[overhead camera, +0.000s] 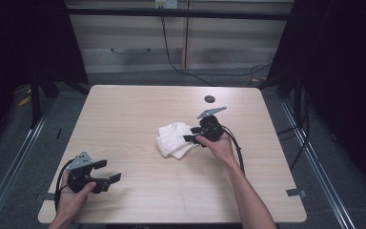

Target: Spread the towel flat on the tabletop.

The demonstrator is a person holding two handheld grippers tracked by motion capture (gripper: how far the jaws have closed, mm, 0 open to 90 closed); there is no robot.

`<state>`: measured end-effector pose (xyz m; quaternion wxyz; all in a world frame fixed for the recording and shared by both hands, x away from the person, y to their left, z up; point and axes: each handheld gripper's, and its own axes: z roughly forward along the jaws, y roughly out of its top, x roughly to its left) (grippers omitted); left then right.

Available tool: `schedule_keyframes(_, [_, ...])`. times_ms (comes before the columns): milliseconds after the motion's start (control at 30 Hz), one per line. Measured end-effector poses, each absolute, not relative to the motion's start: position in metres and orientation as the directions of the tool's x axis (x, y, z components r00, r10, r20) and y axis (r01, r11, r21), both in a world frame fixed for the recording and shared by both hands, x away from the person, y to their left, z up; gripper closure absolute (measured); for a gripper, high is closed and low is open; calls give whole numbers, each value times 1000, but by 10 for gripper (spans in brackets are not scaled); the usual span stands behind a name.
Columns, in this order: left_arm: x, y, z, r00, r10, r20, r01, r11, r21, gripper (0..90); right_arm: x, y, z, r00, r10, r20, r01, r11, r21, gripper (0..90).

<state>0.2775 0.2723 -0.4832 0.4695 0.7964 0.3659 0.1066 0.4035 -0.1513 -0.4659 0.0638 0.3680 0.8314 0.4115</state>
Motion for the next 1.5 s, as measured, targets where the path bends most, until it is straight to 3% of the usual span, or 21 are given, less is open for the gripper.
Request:
schedule_keyframes(433, [278,274,-484,705,685,-185,489,-280,826,170,420,-140,-494,-682,702,206,619,403,674,381])
schedule_keyframes(533, [278,275,-484,706,686,-178,487,-287,825,170,420,-137,-496,-692,696,192,610,422,671,443])
schedule_keyframes(733, [277,274,-483,720,673,-172,475,-295,829,167,419,-139,-498,-664,728,169,623,414,664,731])
schedule_keyframes(767, [277,274,-483,720,673,-172,475,-295,829,167,419,-139,-498,-664,728,169,623,414,664,731])
schedule_keyframes(833, [278,274,-483,716,676,-174,479,-294,827,167,416,-144,-499,-664,719,205,636,398,661,813])
schedule_keyframes(1067, [278,272,-484,716,677,-170,483,-305,820,167,403,-148,-500,-684,690,237,633,400,663,858])
schedule_keyframes(1500, [280,266,-485,721,675,-157,490,-336,804,172,373,-153,-502,-716,653,247,610,412,677,861])
